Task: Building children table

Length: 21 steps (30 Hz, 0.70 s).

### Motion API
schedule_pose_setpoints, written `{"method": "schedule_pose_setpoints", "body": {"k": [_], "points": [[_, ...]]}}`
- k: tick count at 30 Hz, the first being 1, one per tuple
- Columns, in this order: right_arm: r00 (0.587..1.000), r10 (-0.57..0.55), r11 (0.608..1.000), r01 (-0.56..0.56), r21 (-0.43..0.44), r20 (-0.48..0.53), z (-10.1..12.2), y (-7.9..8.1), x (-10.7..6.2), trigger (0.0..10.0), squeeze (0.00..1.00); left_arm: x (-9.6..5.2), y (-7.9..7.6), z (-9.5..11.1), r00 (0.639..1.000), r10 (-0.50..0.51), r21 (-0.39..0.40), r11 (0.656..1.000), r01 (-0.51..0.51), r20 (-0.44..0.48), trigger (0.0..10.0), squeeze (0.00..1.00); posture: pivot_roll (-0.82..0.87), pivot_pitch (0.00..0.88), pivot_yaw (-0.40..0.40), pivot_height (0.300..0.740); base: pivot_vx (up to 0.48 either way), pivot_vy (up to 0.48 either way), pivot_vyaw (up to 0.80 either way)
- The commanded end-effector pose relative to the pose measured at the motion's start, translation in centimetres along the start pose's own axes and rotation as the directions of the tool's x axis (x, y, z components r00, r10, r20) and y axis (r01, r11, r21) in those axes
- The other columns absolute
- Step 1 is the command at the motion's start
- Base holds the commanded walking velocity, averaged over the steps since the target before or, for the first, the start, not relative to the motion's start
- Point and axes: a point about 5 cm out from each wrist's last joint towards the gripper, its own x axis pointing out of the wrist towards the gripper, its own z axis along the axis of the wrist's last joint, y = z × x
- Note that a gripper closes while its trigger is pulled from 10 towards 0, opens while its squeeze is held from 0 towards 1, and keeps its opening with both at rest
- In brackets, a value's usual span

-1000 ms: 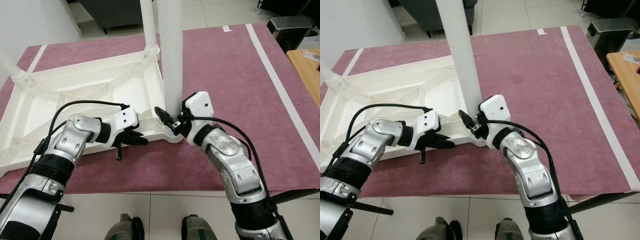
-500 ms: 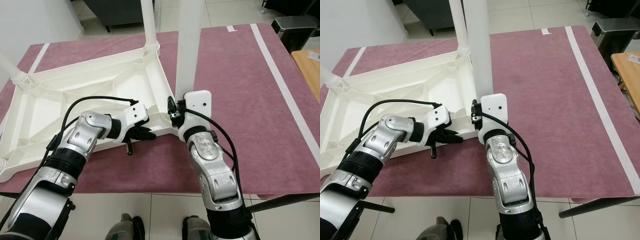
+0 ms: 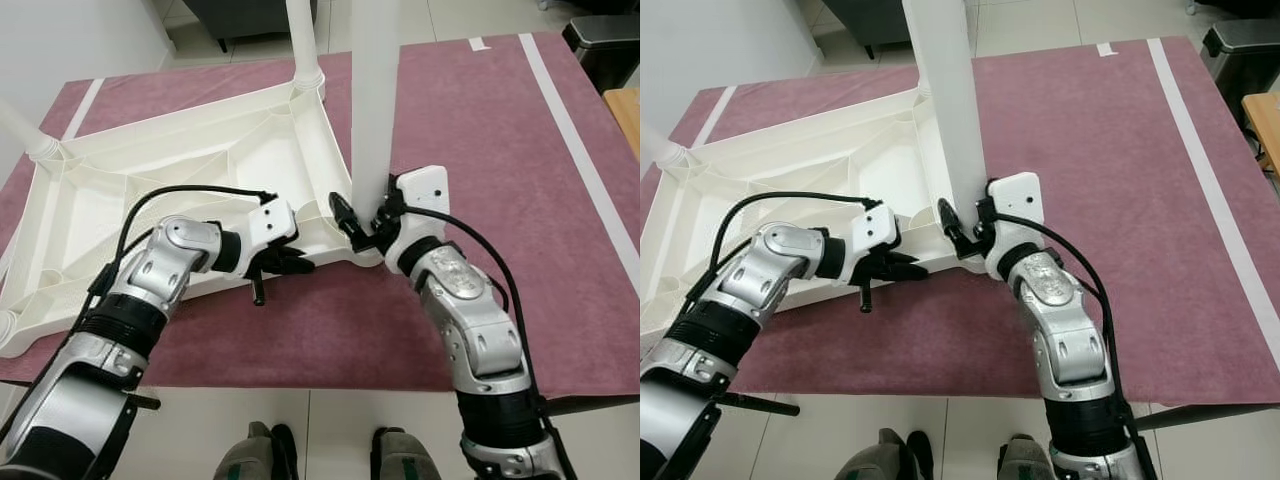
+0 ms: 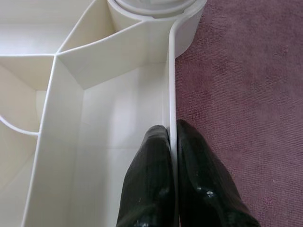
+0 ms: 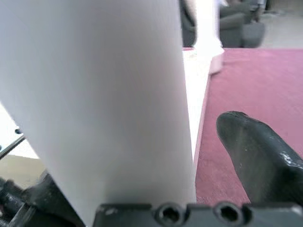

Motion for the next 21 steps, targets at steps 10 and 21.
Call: {"method": "schedule_pose_setpoints", "body": {"k": [10,21], "points": [[0.919,0.393,0.918,-0.394,-0.032,-0.035,0.2,1.3,-2.1,10.0,0.0,-2.6,-1.9,-0.1,0.962,-0.272,0.116,0.955,0.275,-0.037,0.0,0.0,-0.08,0.174,0.173,0.74,0.0,0.0,0.0],[0.857,0.515,0.857,-0.515,0.018,-0.026,0.1,1.6,-1.7,10.0,0.0,-4.6,-2.7,-0.8,0.933,-0.34,0.118,0.928,0.353,-0.114,0.0,0.0,-0.06,0.199,0.169,0.74,0.0,0.0,0.0]]}}
